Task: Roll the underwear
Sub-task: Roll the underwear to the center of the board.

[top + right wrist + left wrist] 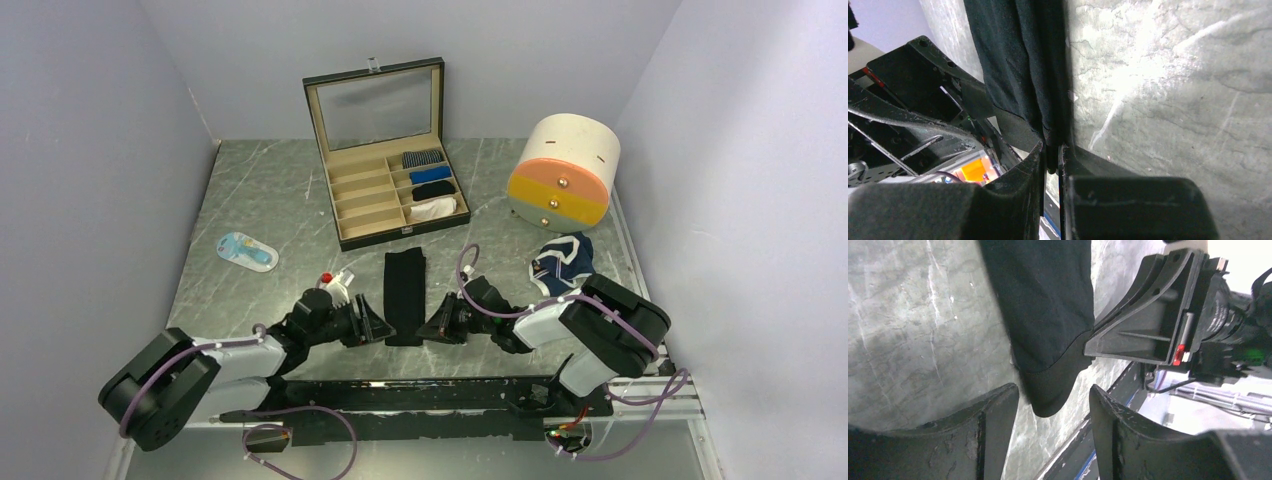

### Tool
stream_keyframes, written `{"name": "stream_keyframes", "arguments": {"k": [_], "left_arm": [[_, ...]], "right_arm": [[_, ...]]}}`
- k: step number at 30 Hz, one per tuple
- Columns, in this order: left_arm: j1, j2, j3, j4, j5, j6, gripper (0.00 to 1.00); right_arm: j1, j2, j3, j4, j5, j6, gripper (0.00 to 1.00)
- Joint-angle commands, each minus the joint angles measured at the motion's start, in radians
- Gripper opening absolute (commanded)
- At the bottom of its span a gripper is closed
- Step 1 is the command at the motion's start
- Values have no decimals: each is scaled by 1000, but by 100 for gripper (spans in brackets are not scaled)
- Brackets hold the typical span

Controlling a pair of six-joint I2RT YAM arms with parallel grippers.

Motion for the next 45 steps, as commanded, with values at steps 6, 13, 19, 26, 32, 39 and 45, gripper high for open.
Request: {"name": "stream_keyframes", "arguments": {"k": [6,13,19,26,32,39,45], "left_arm": [[-23,84,-80,-29,-147,-73,60],[-65,84,-48,-138,-217,-75,57],[-80,144,-39,-119,-205,-79,49],[-118,253,-30,-39,-195,-115,45],[-124,212,-14,-119,-226,-113,35],[-125,106,0,-234,-261,-108,48],[-133,85,-10,-238,-254,-123,48]], "right_arm": [[1,11,-29,-65,27,-18,6],[3,15,-19,-61,21,-17,6],[1,14,-4,-88,26,-34,7],[3,11,6,-102,23,-46,7],[2,10,6,-104,20,-48,8],[2,6,13,-113,20,-51,9],[2,3,18,-117,24,-53,10]]}}
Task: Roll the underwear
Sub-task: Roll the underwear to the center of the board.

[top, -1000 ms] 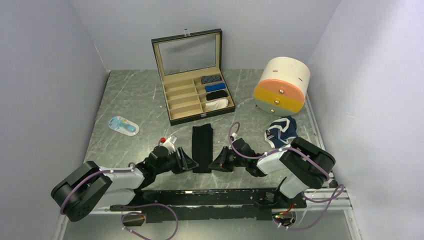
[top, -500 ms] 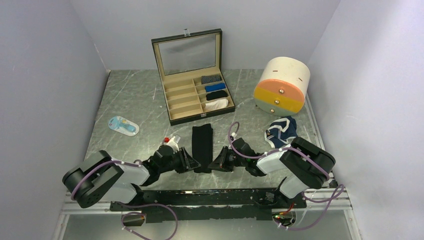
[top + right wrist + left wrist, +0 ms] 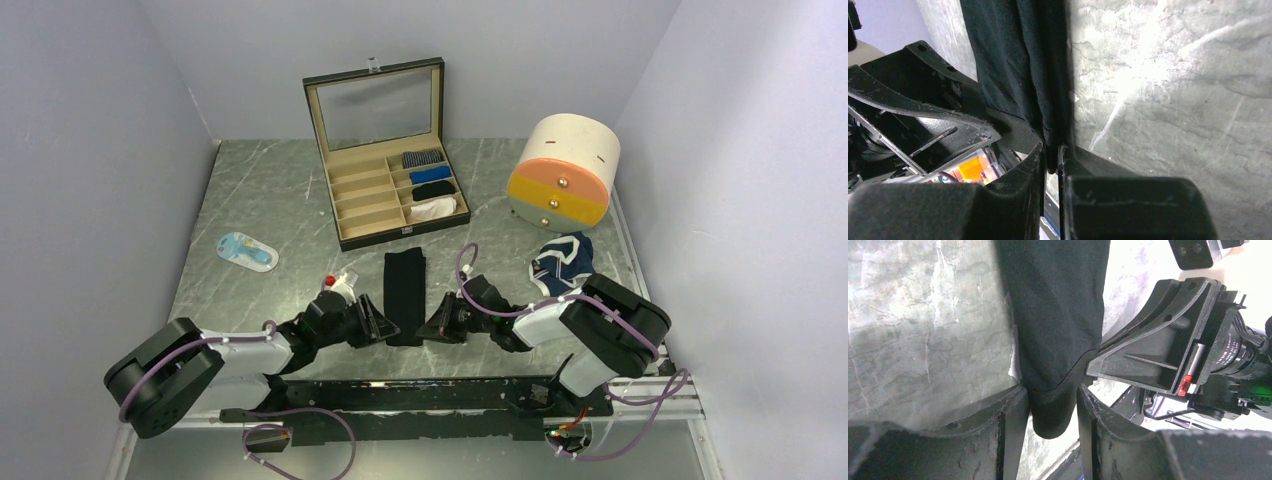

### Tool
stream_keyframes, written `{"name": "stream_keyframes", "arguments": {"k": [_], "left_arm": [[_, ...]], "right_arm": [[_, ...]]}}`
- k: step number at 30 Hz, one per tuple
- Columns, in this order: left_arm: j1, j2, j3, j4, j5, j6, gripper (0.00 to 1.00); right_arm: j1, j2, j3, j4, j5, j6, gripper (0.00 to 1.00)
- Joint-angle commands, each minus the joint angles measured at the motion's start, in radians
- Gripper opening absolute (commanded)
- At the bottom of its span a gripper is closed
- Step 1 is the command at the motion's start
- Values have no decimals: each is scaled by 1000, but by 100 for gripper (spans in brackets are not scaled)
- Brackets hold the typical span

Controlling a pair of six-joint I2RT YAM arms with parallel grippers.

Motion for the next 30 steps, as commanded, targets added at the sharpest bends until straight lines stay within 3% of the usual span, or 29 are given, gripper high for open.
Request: {"name": "stream_keyframes", "arguments": {"k": [1,10,19,22,24,27,30], "left_arm": [[-10,23,-41,-259,-61,27,48],[-36,-1,-65,-295,-87,-16,49],[-52,17,-69,-274,-102,-36,25],[-53,22,-54,-275,-103,-24,15],[-52,28,-26,-299,-105,-2,9],[-53,25,16,-369,-129,46,5],[-53,-1,33,-446,-160,69,5]], "right_arm": [[2,2,6,-98,34,-38,10],[2,-5,-4,-103,40,-34,11],[2,-1,-5,-89,32,-38,13],[3,-8,-10,-26,-7,-83,23],[2,-23,18,-34,-28,-150,40],[1,-74,89,-153,-27,-278,54],[2,-130,183,-325,61,-433,60]]}}
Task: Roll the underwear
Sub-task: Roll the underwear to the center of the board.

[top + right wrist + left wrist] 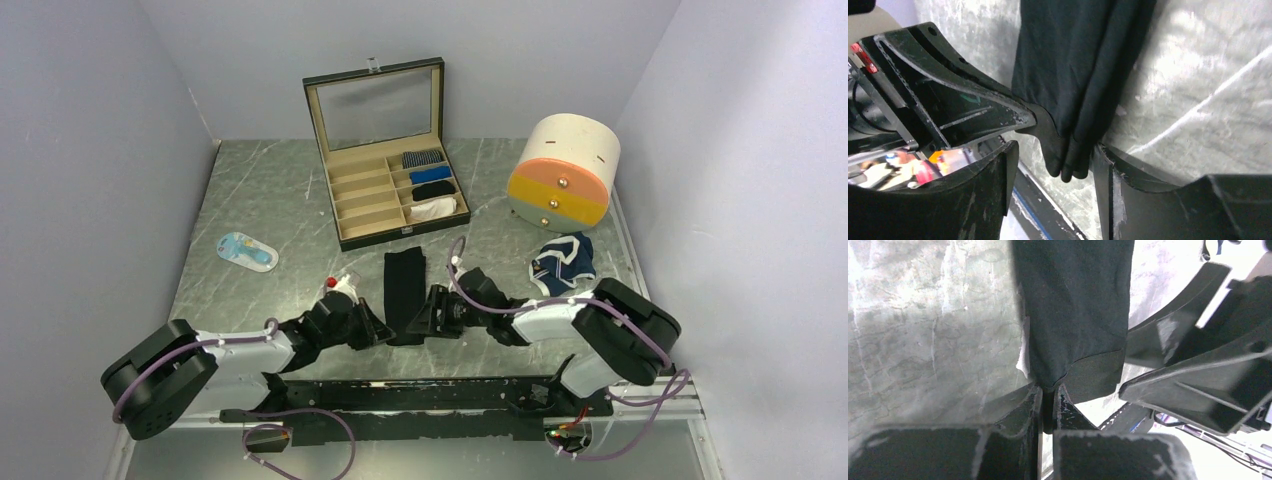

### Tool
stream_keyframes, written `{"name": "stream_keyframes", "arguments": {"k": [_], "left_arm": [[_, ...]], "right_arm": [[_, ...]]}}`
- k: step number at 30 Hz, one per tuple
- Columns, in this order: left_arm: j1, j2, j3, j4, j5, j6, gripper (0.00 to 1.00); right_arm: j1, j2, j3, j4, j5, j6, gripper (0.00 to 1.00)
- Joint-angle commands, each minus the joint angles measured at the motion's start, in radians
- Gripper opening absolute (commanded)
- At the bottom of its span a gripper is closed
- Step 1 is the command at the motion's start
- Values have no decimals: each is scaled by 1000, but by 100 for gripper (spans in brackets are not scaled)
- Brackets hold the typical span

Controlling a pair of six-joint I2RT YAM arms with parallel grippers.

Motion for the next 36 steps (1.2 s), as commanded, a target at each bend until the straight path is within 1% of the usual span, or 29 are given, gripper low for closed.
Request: {"name": "stream_keyframes", "arguments": {"k": [1,3,4,6,7,8,10,11,15,17,19,21,23,26,29,32,36], "left_arm": [[-6,5,-12,-318,-94,106,5],[-6,-16,-18,-330,-90,112,5],[-6,-24,-21,-335,-90,115,5],[-6,-42,-26,-350,-94,121,5],[-6,-48,-26,-360,-96,123,5],[-6,-55,-30,-368,-100,125,5],[-6,-71,-37,-372,-103,127,5],[-6,-78,-39,-372,-103,128,5],[-5,-108,-42,-418,-112,129,5],[-3,-120,-43,-426,-115,132,5],[-3,-127,-44,-434,-115,133,5],[-3,-131,-41,-442,-115,136,5],[-3,-133,-41,-444,-113,141,5],[-3,-141,-52,-440,-99,136,5],[-3,-154,-56,-449,-101,136,5],[-2,-165,-51,-463,-110,141,5],[-3,-173,-37,-491,-115,149,5]], "right_arm": [[0,-83,133,-247,111,-288,60],[2,-111,173,-293,174,-385,60],[4,-132,178,-286,183,-431,61],[18,-191,146,-202,202,-540,62],[44,-229,116,-141,218,-606,63],[72,-267,86,-81,230,-682,64],[124,-328,29,12,234,-919,65],[150,-348,19,15,230,-1028,66],[238,-340,57,-139,217,-1443,66],[281,-301,80,-214,247,-1609,64],[338,-251,84,-235,309,-1724,63],[403,-235,58,-192,370,-1802,62],[448,-234,37,-165,375,-1871,62],[509,-203,73,-213,392,-1949,60],[530,-168,70,-221,414,-2007,60],[547,-137,55,-170,432,-2002,60],[547,-84,9,-49,490,-2032,60]]}}
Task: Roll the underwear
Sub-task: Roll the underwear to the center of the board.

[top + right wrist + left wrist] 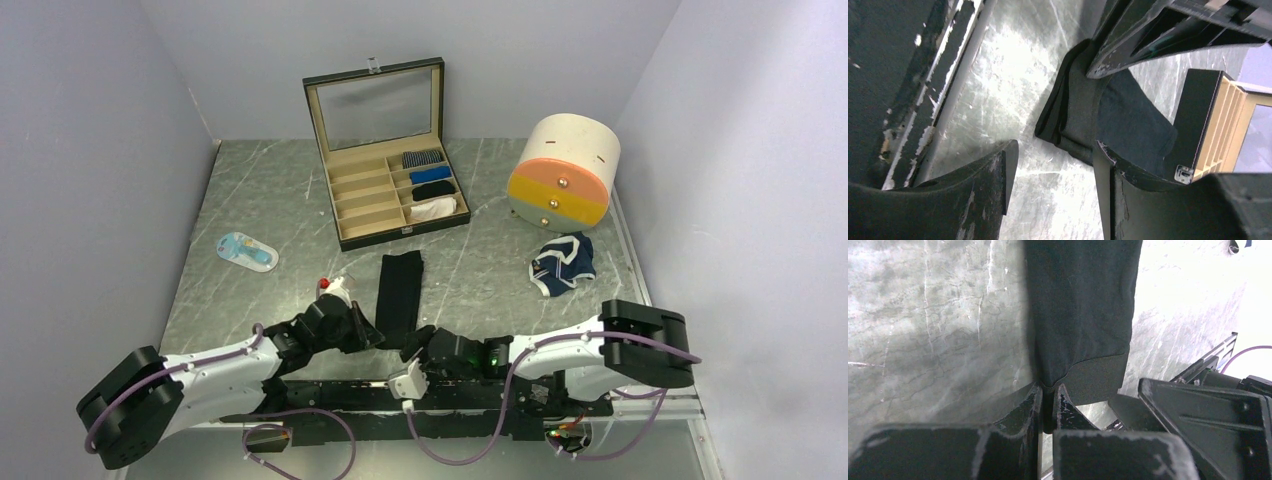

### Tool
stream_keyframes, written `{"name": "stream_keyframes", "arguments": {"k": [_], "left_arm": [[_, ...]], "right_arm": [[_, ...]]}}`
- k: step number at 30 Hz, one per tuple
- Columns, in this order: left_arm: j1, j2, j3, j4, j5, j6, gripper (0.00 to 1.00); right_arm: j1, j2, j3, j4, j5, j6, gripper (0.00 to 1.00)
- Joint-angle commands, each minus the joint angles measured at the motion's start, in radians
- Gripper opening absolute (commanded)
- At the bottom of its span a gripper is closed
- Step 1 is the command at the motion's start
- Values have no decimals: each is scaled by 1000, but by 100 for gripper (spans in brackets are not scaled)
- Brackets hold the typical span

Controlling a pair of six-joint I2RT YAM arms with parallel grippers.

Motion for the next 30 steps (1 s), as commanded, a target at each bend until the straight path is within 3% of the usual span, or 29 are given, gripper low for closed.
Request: {"name": "stream_keyframes", "arguments": {"k": [1,13,30], "left_arm": [[1,16,-36,-246,-55,65,5],[1,46,-36,-228,-55,75,5],[1,52,-46,-213,-53,71,5]], "right_arm": [[5,43,-30,149,69,-79,60],[4,116,-43,246,36,-93,58],[-27,179,-46,341,59,-92,27]]}}
